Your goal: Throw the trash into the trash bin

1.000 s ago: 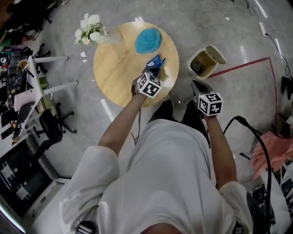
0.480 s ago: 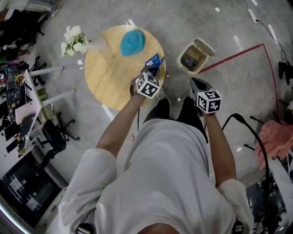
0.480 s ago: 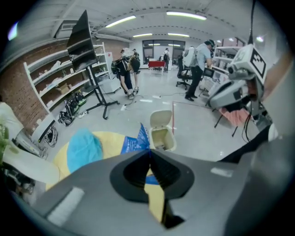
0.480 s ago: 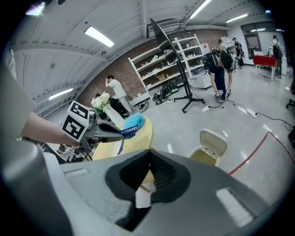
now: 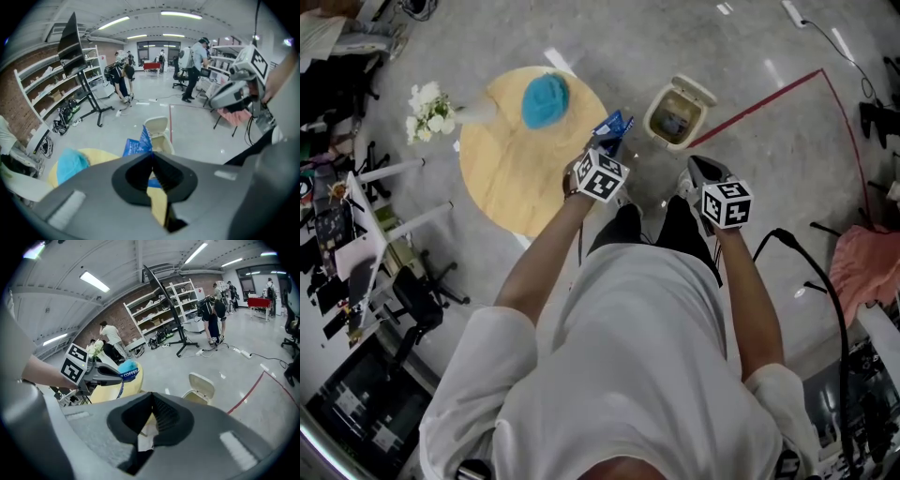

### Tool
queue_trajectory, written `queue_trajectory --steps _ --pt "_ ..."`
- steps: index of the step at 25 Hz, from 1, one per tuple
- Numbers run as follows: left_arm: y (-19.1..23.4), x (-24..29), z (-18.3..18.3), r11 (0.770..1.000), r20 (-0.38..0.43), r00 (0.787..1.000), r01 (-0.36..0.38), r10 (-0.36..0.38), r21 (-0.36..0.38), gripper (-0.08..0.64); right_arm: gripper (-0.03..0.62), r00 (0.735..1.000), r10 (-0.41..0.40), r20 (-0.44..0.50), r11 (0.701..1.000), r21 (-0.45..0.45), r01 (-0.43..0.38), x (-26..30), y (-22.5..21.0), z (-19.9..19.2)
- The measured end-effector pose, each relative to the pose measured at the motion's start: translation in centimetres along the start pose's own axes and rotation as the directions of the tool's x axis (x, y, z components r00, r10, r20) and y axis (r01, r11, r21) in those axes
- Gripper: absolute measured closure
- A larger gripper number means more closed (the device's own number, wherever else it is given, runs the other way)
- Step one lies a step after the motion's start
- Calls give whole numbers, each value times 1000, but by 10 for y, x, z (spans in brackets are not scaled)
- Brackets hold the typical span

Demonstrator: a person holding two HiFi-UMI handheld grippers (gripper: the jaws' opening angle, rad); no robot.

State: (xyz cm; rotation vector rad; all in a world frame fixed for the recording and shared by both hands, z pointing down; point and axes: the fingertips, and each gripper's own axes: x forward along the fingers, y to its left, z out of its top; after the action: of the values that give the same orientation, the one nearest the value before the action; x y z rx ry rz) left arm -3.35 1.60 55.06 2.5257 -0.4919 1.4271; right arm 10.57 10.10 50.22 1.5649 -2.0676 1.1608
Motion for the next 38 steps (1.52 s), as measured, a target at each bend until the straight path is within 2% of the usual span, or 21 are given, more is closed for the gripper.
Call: queue_trajectory --steps 17,30,38 --pt "-47 42 58 996 14 996 91 -91 4 552 592 998 -55 -7 997 53 55 -34 -56 -11" --pt "-67 76 72 991 1 991 131 -131 -28 552 592 998 -56 -34 995 77 59 -35 -87 -21" --pt "-67 110 72 989 -15 990 142 -143 -48 552 592 997 -60 -52 990 122 66 -21 -115 -37"
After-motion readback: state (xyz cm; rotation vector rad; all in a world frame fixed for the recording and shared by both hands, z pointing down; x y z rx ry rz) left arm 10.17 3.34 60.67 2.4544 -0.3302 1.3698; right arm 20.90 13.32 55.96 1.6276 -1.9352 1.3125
